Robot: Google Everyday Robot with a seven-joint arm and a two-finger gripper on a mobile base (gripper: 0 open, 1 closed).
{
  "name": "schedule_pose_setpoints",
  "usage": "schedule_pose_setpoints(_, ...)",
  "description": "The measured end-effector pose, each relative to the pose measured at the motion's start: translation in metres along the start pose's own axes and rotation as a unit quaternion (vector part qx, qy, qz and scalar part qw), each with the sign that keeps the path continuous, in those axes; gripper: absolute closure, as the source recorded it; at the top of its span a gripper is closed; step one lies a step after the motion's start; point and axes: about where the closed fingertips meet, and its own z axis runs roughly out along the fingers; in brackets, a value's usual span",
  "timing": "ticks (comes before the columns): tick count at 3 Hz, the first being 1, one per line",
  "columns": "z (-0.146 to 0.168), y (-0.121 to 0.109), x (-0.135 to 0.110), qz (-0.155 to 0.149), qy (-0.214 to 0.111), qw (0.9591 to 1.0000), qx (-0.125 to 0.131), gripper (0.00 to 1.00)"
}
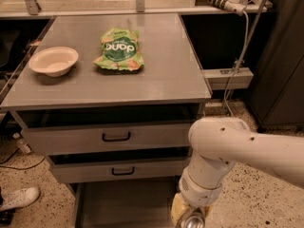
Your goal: Place green can into bottom drawer
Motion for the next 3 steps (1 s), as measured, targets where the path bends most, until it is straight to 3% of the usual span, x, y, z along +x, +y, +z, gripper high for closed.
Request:
schedule_pose_setpoints(1, 0.064, 0.009, -0.003, 0.022, 0.024, 0.998, -0.054, 1.0)
schedule_pose_setpoints(2, 0.121, 0.016, -0.022, 0.043, 0.032, 0.9927, -0.108, 1.0)
schedule_pose_setpoints(3, 0.121, 0.016, -0.022, 0.043, 0.032, 0.9927, -0.108, 1.0)
